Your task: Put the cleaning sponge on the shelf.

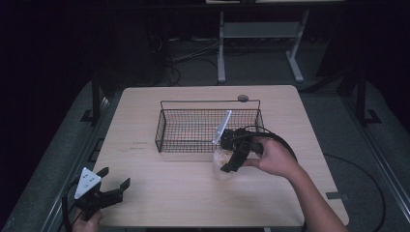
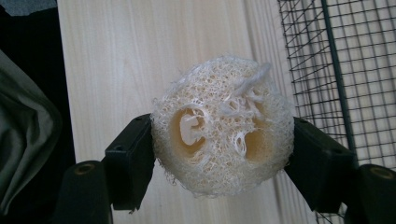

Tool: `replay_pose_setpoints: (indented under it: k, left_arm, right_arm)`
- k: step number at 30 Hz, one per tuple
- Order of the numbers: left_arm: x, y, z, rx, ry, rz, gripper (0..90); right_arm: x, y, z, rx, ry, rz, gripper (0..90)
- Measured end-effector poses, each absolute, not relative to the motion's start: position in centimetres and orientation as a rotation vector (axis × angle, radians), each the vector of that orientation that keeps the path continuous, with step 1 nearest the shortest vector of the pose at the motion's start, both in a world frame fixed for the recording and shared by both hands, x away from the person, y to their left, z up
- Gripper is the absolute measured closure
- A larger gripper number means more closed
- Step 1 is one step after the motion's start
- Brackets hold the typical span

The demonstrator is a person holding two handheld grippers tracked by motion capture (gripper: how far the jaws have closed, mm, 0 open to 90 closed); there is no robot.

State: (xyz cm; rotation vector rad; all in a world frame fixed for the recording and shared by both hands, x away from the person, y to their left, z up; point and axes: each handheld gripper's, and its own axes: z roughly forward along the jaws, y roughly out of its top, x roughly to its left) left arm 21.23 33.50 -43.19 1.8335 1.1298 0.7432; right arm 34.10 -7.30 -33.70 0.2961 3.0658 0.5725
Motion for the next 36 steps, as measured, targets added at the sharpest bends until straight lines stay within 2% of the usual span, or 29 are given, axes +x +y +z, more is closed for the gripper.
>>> replay_pose_setpoints:
  k: [36]
  left_arm:
    - [21.3,33.5,-43.2,1.839,1.127,0.737,13.8]
  right_arm:
    - [39.3,-7.1,-29.4,0.358,3.018,0.549,28.9]
